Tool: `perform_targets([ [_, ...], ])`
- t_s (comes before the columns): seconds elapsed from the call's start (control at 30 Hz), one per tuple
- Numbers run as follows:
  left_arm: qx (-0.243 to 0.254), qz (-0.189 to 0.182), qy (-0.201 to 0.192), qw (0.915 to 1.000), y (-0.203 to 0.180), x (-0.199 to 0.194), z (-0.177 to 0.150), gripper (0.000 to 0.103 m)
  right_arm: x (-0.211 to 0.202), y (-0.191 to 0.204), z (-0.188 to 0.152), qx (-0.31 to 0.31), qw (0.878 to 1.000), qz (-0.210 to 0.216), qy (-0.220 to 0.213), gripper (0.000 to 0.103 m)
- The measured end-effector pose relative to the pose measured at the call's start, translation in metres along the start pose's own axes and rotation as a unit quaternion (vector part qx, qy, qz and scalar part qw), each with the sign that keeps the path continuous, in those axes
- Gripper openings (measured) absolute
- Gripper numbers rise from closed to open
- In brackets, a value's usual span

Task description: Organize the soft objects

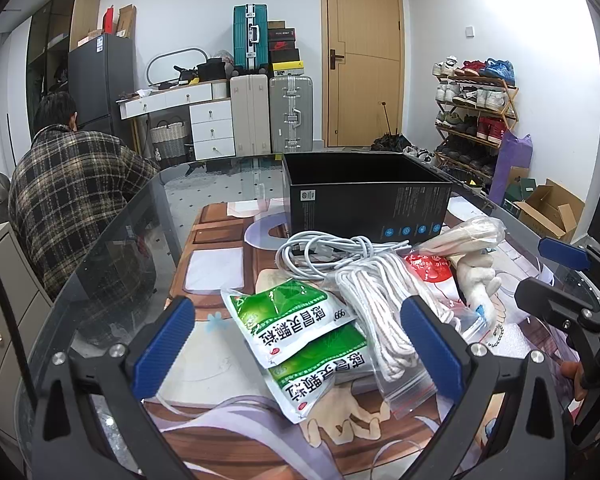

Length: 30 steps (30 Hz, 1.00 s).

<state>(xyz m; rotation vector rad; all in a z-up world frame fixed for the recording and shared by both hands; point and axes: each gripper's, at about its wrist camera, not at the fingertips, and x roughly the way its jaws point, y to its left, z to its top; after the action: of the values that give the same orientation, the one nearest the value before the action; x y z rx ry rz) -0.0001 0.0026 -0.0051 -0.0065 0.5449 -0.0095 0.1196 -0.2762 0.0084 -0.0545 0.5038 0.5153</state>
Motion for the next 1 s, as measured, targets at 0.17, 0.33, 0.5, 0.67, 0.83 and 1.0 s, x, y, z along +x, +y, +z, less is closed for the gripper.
perform_targets([
  [0.17, 0.000, 0.000, 0.000, 1.0000, 0.0000, -0.0001, 0.0001, 0.103, -0.0003, -0.0014, 0.0002, 0.001, 1.000, -0.001, 0.000, 0.103],
  [0.33, 0.000, 0.000, 0.000, 1.0000, -0.0001, 0.0000, 0.0001, 0.103, 0.0000, -0.0015, -0.0001, 0.001, 1.000, -0.001, 0.000, 0.103],
  [0.5, 0.000, 0.000, 0.000, 1.0000, 0.0000, 0.0001, 0.0002, 0.103, 0.0000, -0.0010, 0.0002, 0.000, 1.000, -0.001, 0.000, 0.103],
  [0.67, 0.000, 0.000, 0.001, 1.0000, -0.0001, 0.0001, 0.0003, 0.103, 0.0001, -0.0015, -0.0002, 0.000, 1.000, 0.000, 0.000, 0.103],
  [0.83, 0.000, 0.000, 0.001, 1.0000, 0.0005, 0.0017, -0.0009, 0.103, 0.0003, -0.0014, -0.0001, 0.001, 1.000, 0.000, 0.000, 0.103],
  [1.0, 0.000, 0.000, 0.001, 1.0000, 0.0005, 0.0017, -0.0009, 0.103, 0.0003, -0.0013, -0.0002, 0.000, 1.000, -0.001, 0.001, 0.103],
])
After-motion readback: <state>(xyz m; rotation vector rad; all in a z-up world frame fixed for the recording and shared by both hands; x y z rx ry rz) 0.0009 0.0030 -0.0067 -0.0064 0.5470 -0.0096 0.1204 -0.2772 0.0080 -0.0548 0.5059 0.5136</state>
